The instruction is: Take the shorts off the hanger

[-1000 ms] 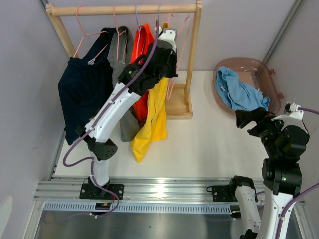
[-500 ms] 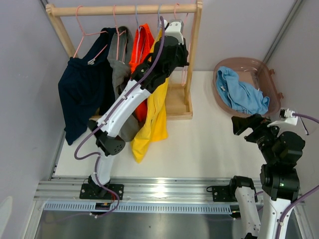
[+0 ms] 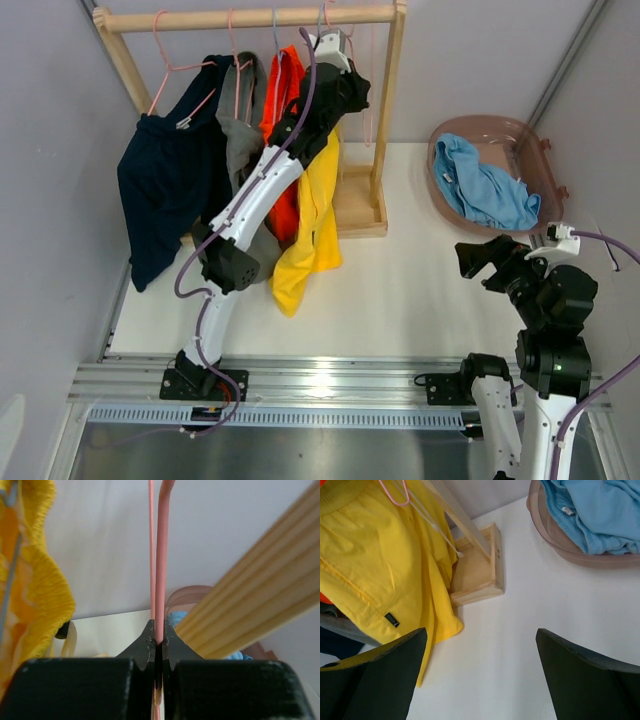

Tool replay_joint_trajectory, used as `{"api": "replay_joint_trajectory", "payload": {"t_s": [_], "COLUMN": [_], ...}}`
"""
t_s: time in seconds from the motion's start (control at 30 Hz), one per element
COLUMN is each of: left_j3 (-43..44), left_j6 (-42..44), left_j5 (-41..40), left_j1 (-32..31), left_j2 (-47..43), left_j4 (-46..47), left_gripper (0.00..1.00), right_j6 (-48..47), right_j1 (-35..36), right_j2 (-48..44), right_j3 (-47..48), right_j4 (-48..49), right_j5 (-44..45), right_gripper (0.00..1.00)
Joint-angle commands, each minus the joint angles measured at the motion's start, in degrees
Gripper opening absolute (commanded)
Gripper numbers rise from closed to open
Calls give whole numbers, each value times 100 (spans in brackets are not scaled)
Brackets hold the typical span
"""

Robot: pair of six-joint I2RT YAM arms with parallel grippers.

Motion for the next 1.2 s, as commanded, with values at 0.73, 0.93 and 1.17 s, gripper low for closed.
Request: {"api": "replay_joint_trajectory", "payload": {"t_s": [0.73, 0.93, 1.17], "left_j3": [-1768, -2543, -3089], "left_j6": [443, 679, 1162], "left_j5": [800, 941, 381], "left_j1": [-244, -656, -736], "left_j2": [-2190, -3667, -4891], "left_j4": [-501, -1054, -1125], "left_gripper": [99, 99, 99], "right_j6": [222, 301, 345], "right_j1": [15, 6, -29], "right_j2": [-210, -359, -508], "right_j3": [65, 214, 364], "right_j4": [45, -130, -394], "right_j5": [-193, -185, -211], "right_gripper": [99, 100, 99]}}
